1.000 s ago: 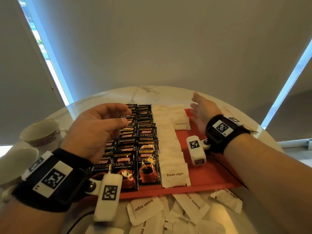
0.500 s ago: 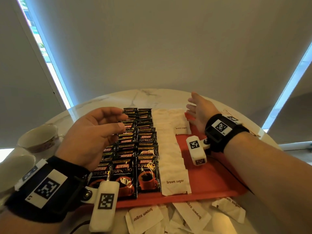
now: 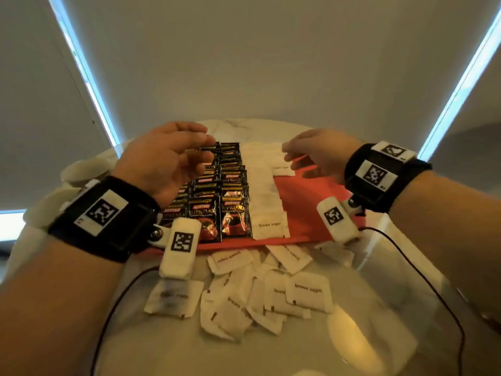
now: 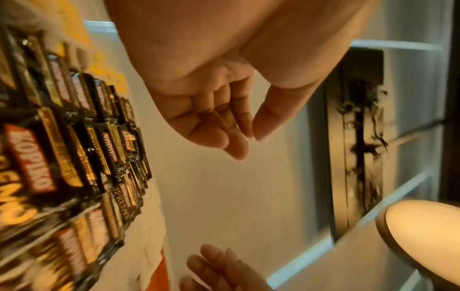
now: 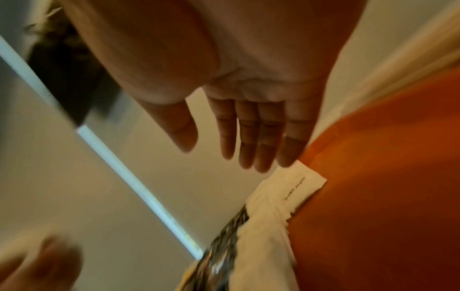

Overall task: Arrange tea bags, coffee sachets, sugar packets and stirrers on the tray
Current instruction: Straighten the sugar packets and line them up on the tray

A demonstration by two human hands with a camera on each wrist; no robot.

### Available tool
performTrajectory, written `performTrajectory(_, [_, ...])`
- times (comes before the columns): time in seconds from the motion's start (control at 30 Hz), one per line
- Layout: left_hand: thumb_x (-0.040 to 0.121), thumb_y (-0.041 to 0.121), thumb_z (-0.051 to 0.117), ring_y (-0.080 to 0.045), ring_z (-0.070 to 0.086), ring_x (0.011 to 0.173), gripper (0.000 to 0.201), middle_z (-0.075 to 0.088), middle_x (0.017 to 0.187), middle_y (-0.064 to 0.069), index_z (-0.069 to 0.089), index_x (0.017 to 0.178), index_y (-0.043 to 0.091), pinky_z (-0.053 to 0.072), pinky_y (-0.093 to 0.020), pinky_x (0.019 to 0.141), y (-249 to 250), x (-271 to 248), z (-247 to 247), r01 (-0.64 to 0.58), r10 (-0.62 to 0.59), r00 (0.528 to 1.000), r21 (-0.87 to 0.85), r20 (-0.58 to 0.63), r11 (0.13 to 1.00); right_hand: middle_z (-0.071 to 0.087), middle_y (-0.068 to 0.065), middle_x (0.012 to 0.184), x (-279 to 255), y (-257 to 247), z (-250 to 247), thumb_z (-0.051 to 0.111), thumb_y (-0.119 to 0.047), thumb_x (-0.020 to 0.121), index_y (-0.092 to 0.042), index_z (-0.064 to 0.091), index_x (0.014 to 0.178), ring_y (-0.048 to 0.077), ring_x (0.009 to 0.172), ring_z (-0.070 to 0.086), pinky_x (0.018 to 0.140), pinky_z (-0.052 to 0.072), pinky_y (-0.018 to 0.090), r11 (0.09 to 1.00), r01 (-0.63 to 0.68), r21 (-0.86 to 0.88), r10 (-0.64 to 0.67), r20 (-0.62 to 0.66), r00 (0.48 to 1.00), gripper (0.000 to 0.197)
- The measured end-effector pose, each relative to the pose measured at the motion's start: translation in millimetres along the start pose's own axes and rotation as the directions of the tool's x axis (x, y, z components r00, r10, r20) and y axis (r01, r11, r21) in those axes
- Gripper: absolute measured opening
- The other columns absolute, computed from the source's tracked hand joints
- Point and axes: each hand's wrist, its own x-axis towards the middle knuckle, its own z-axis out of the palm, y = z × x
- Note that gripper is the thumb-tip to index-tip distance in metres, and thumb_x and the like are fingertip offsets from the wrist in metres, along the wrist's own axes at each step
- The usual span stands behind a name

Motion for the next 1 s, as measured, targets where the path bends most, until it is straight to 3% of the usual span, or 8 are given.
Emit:
performTrajectory(0.17, [0.087, 0.008, 0.077, -0.020, 0.071, 0.083, 0.011, 0.078, 0.096, -0.006, 0.075, 0.095, 0.014, 0.057, -0.029, 0.064, 1, -61, -10, -0.003, -0.102, 0.977, 0.492, 0.186, 0.871, 0.075, -0.003, 0.092, -88, -1, 4, 0.076, -0.049, 0.086, -0.027, 0.075, 0.097, 0.016, 0.085, 0.073, 0.074, 0.064, 0.034, 0.881, 0.005, -0.474, 0.057, 0.117, 0.991, 0.025])
performTrajectory(0.3, [0.086, 0.028, 0.083, -0.013, 0.069, 0.078, 0.006, 0.078, 0.084, 0.003, 0.078, 0.087, 0.027, 0.056, -0.035, 0.076, -5, -112, -33, -0.093, -0.206, 0.949, 0.837, 0.238, 0.539, 0.074, -0.004, 0.094, -139, -1, 10, 0.075, -0.062, 0.081, -0.035, 0.073, 0.094, 0.014, 0.081, 0.069, 0.075, 0.062, 0.034, 0.737, 0.018, -0.676, 0.115, 0.152, 0.982, 0.030])
performTrajectory(0.43, [0.069, 0.074, 0.079, -0.005, 0.062, 0.090, 0.051, 0.066, 0.098, 0.015, 0.066, 0.104, 0.038, 0.054, -0.030, 0.082, -1, -149, -35, -0.109, -0.287, 0.948, 0.987, 0.139, 0.116, 0.062, -0.013, 0.125, -160, 4, 26, 0.072, -0.078, 0.069, -0.042, 0.059, 0.130, 0.012, 0.109, 0.058, 0.099, 0.053, 0.039, 0.552, 0.141, -0.822, 0.188, 0.288, 0.939, 0.072])
performTrajectory(0.5, [0.060, 0.088, 0.073, -0.008, 0.058, 0.102, 0.076, 0.059, 0.116, 0.016, 0.057, 0.118, 0.042, 0.055, -0.035, 0.091, -5, -156, -29, -0.118, -0.371, 0.922, 0.993, 0.114, 0.011, 0.054, -0.011, 0.141, -164, 3, 37, 0.073, -0.082, 0.064, -0.043, 0.046, 0.146, 0.015, 0.123, 0.052, 0.106, 0.046, 0.039, 0.514, 0.190, -0.837, 0.207, 0.336, 0.919, 0.095])
performTrajectory(0.63, [0.055, 0.085, 0.080, -0.010, 0.053, 0.115, 0.102, 0.053, 0.132, 0.022, 0.044, 0.141, 0.044, 0.048, -0.036, 0.105, -16, -155, -9, -0.154, -0.410, 0.901, 0.988, 0.141, 0.002, 0.056, -0.006, 0.139, -173, -2, 64, 0.077, -0.075, 0.066, -0.042, 0.041, 0.150, 0.019, 0.117, 0.052, 0.096, 0.047, 0.033, 0.413, 0.314, -0.855, 0.143, 0.401, 0.905, 0.097])
performTrajectory(0.77, [0.047, 0.079, 0.085, -0.015, 0.061, 0.114, 0.115, 0.063, 0.132, 0.016, 0.037, 0.148, 0.052, 0.054, -0.040, 0.099, -25, -145, 5, -0.251, -0.415, 0.882, 0.968, 0.222, -0.015, 0.060, -0.005, 0.127, -176, -7, 91, 0.076, -0.061, 0.077, -0.041, 0.049, 0.142, 0.016, 0.105, 0.054, 0.091, 0.052, 0.035, 0.370, 0.449, -0.813, 0.032, 0.494, 0.869, 0.073])
performTrajectory(0.9, [0.065, 0.061, 0.091, -0.015, 0.061, 0.111, 0.097, 0.063, 0.129, 0.012, 0.042, 0.148, 0.049, 0.056, -0.039, 0.096, -27, -140, 12, -0.317, -0.411, 0.873, 0.946, 0.263, -0.066, 0.062, -0.009, 0.121, -174, -11, 92, 0.079, -0.053, 0.079, -0.040, 0.056, 0.136, 0.013, 0.101, 0.059, 0.090, 0.055, 0.035, 0.460, 0.466, -0.756, 0.023, 0.534, 0.845, 0.063])
performTrajectory(1.0, [0.072, 0.052, 0.091, -0.017, 0.056, 0.123, 0.086, 0.055, 0.142, 0.008, 0.049, 0.146, 0.043, 0.053, -0.038, 0.101, -26, -137, 9, -0.264, -0.411, 0.885, 0.963, 0.217, -0.060, 0.066, -0.012, 0.108, -168, -18, 59, 0.077, -0.057, 0.080, -0.035, 0.067, 0.117, 0.008, 0.090, 0.062, 0.076, 0.055, 0.028, 0.572, 0.339, -0.747, 0.005, 0.417, 0.909, 0.045])
